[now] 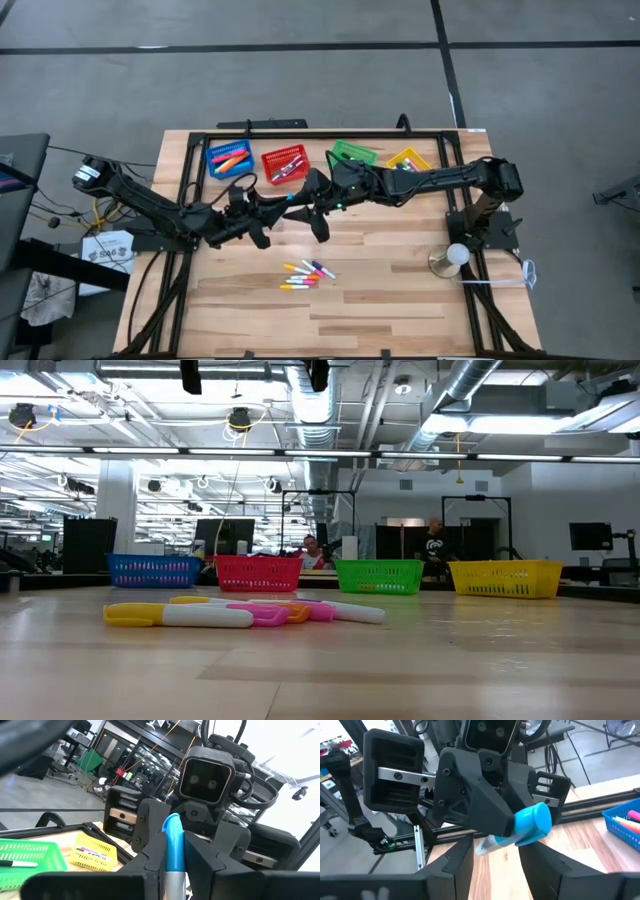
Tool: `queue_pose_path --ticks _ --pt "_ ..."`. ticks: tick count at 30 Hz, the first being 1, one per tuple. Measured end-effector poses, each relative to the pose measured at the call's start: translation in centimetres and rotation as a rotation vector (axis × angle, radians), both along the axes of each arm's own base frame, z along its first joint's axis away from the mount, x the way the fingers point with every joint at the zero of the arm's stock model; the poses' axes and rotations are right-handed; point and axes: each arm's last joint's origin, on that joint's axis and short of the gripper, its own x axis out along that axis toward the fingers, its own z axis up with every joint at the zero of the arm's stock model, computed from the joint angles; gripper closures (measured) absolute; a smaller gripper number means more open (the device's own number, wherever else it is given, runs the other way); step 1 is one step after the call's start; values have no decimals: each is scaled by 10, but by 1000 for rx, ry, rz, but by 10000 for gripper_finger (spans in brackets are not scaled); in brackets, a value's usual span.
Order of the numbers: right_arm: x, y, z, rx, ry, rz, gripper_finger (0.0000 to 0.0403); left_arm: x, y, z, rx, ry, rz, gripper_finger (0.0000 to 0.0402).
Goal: Pick & Place Markers
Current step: Put the small blue highlighter pen into the green bin
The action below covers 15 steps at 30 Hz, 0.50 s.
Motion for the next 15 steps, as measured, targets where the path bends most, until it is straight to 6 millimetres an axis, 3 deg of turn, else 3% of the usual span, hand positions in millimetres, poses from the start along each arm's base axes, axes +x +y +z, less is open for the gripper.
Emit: queue_pose_path --ticks 15 --pt "1 0 2 -2 -30 -1 280 2 6 2 -4 -17 17 346"
